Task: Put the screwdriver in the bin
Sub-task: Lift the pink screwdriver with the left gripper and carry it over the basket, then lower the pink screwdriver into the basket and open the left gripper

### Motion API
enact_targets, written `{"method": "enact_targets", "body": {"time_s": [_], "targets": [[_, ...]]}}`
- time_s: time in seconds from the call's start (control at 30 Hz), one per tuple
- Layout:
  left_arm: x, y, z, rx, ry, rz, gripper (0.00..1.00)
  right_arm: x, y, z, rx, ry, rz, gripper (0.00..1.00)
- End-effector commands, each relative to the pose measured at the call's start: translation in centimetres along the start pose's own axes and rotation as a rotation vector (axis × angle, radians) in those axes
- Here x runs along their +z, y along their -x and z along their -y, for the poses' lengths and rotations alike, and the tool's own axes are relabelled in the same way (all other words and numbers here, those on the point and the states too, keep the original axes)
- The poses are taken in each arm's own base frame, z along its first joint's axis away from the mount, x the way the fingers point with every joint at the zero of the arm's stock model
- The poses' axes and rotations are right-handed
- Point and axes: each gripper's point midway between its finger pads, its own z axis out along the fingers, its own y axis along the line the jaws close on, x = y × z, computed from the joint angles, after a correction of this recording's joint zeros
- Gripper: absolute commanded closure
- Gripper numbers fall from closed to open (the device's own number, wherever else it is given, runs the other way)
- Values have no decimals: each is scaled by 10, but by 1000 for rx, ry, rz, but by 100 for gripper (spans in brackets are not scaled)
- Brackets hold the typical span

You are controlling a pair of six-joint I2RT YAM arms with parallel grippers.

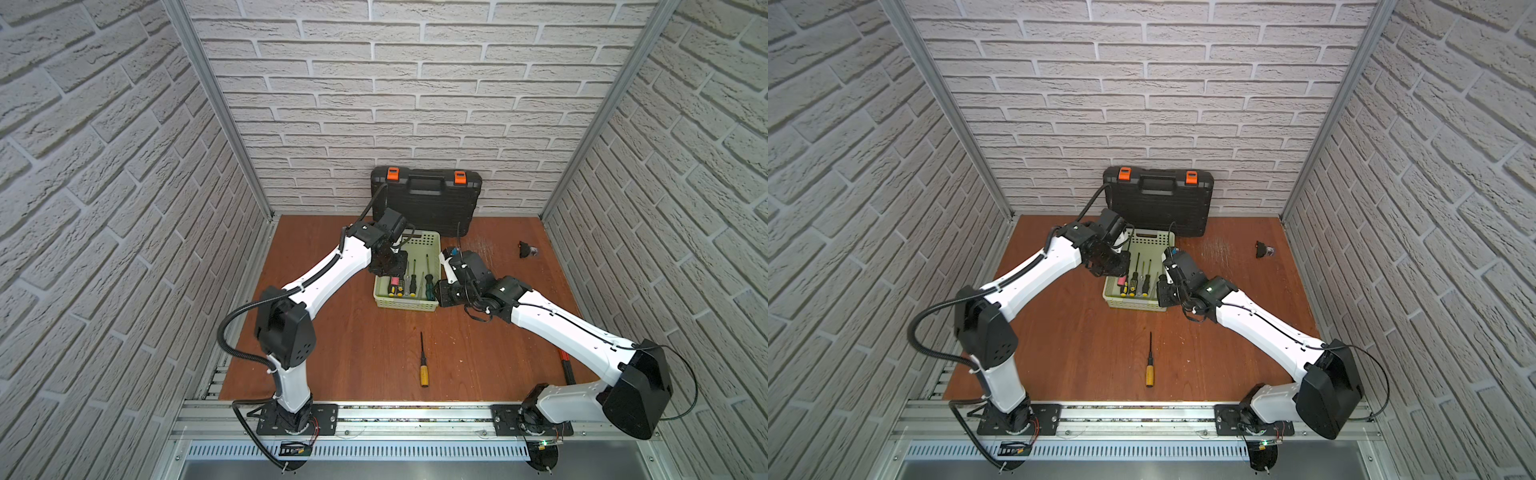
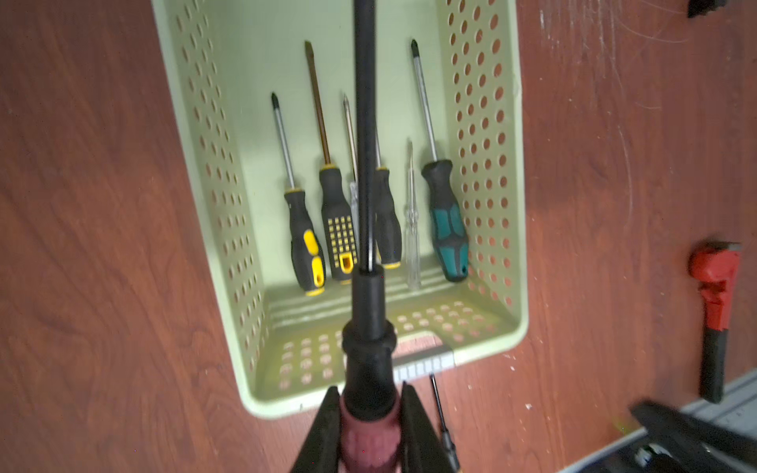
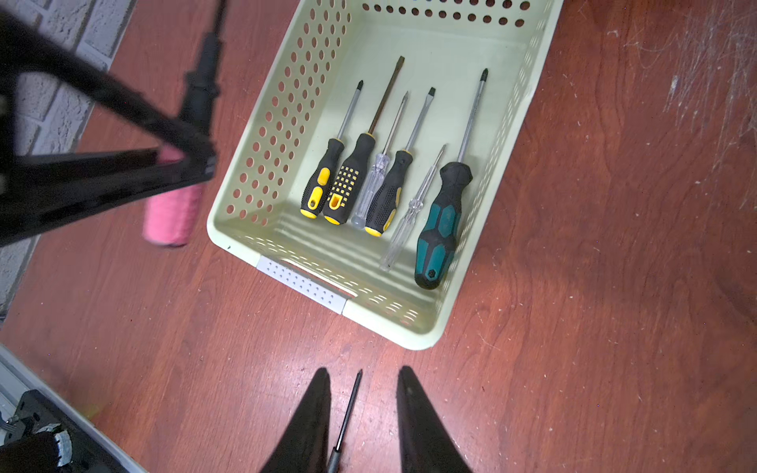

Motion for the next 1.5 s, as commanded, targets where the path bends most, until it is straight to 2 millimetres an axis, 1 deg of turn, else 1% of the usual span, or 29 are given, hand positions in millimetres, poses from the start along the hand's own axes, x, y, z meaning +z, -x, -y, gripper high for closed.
{"method": "enact_targets", "body": {"time_s": [0.0,0.1,0.13,0.27,0.37,0.47,0.63,0.77,0.83,0.87,1.03,1.07,1.2,1.33,1.47], "targets": [[17,7,-2,72,24,-40,95,-14,10,-8,-30,23,35,70],[39,14,-8,55,63,-33,95,-13,3,-6,-43,6,21,70],[47,13,-11,50,79,-46,95,-12,0,-6,-42,6,16,70],[72,-1,-22,29,123,-110,96,-10,-9,-4,-34,5,-9,70],[86,-15,-26,22,126,-154,96,-8,-15,-5,-32,12,-27,70],[93,-23,-31,18,135,-168,96,-4,-22,-2,-30,5,-53,70],[101,-23,-31,17,126,-156,94,-1,-30,-1,-17,8,-70,70],[106,-21,-30,19,123,-155,92,-2,-30,-1,-17,2,-76,70],[107,-21,-29,21,121,-156,87,-2,-31,0,-10,-1,-73,70],[108,-21,-30,20,121,-156,82,-2,-31,0,-6,0,-75,70],[97,-16,-28,21,120,-132,64,1,-37,-1,0,0,-88,70],[94,-15,-28,22,121,-123,63,1,-38,-1,-1,0,-90,70],[74,-8,-23,26,101,-74,61,2,-42,-4,-3,1,-99,66],[48,-5,-19,21,73,-5,61,0,-50,-8,-20,-12,-116,63],[23,-5,-18,13,50,65,61,-2,-68,-10,-20,-33,-149,63]]}}
